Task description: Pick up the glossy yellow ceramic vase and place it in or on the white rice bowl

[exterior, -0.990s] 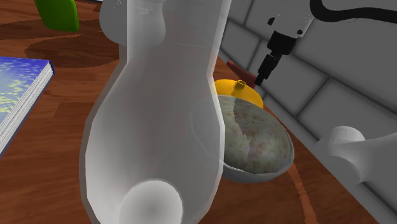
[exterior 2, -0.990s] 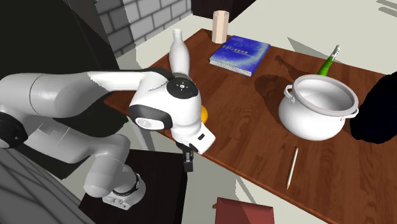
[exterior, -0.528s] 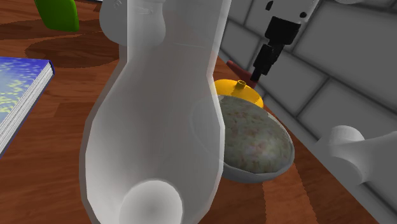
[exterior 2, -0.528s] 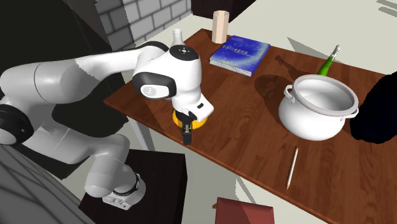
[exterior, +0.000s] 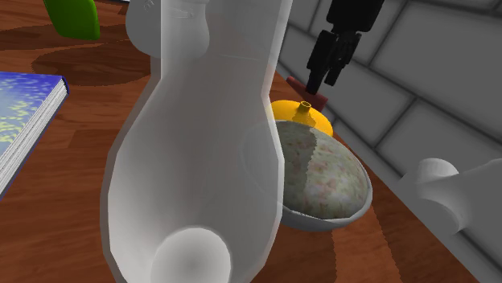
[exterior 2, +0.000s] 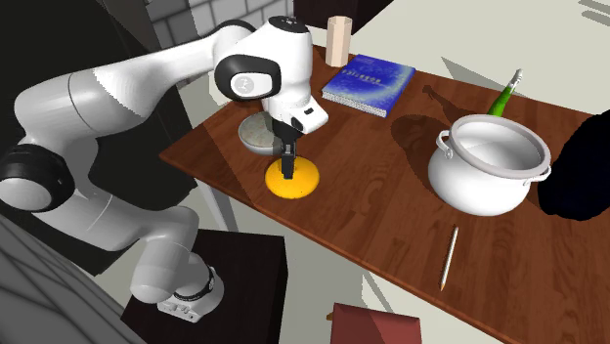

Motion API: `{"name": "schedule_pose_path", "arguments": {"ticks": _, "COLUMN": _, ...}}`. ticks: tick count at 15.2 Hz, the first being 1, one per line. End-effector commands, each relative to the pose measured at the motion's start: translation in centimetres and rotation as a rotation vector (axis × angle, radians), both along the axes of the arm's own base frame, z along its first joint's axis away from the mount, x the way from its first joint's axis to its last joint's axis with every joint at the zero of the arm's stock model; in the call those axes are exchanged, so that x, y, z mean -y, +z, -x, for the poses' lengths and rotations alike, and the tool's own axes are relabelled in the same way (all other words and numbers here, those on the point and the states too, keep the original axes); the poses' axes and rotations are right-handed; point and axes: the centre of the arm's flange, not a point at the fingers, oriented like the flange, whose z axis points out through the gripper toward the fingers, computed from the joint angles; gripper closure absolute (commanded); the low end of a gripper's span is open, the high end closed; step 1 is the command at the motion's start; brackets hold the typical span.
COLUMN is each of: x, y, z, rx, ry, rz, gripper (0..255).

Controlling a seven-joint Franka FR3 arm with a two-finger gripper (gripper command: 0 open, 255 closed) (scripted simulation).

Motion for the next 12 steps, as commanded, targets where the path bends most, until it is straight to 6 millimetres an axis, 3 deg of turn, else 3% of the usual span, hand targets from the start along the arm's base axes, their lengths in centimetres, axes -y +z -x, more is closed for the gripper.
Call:
{"name": "schedule_pose_path", "arguments": {"ticks": 1, "x": -2.4, "y": 1.1, "z": 0.2, "rx": -0.007, "ry": -0.012, "rz": 0.006, "gripper": 0}}
{"name": "schedule_pose_path", "arguments": {"ticks": 9, "x": -2.5, "y": -2.8, "z": 0.4, "rx": -0.007, "ry": -0.013, "rz": 0.006, "gripper": 0}}
{"name": "schedule_pose_path", "arguments": {"ticks": 12, "x": -2.5, "y": -2.8, "z": 0.4, "rx": -0.007, "ry": -0.013, "rz": 0.006, "gripper": 0}}
